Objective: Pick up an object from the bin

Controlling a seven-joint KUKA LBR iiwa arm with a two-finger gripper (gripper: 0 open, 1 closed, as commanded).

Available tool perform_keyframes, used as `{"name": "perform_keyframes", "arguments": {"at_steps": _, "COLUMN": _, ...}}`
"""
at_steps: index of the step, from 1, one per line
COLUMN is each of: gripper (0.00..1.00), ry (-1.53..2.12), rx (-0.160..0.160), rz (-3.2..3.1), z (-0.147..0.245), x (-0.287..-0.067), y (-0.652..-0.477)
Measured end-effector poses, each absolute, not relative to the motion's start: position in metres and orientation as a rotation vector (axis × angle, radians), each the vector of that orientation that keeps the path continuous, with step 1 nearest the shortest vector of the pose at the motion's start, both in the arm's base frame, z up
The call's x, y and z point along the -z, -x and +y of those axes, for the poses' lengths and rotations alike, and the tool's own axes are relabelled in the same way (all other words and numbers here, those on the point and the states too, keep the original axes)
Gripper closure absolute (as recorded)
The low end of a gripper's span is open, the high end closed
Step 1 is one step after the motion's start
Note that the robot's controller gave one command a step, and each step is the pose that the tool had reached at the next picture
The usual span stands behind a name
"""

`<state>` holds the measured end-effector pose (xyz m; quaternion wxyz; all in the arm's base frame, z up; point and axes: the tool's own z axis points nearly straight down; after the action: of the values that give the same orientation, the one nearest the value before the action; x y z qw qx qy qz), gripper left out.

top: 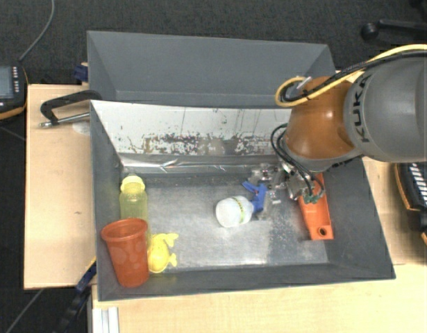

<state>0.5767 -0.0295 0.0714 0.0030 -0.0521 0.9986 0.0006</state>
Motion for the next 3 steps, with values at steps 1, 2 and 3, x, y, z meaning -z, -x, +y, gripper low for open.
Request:
{"name": "perform_keyframes", "arguments": {"at_steps": 1, "gripper": 1.00, "ry": 0.164, "rx": -0.002, "rz": 3.131, "z": -0.0295, "x": -0.0714, "y": -0.5767}}
{"name": "perform_keyframes", "arguments": {"at_steps": 2, "gripper": 1.00, "ry": 0.164, "rx": -0.002, "rz": 3.131, "z": -0.0295, "x": -0.0714, "y": -0.5767}}
{"name": "perform_keyframes", "arguments": {"at_steps": 3, "gripper": 1.00, "ry": 0.164, "rx": -0.002, "rz": 3.131, "z": -0.0294, "x": -0.0714, "y": -0.5767}}
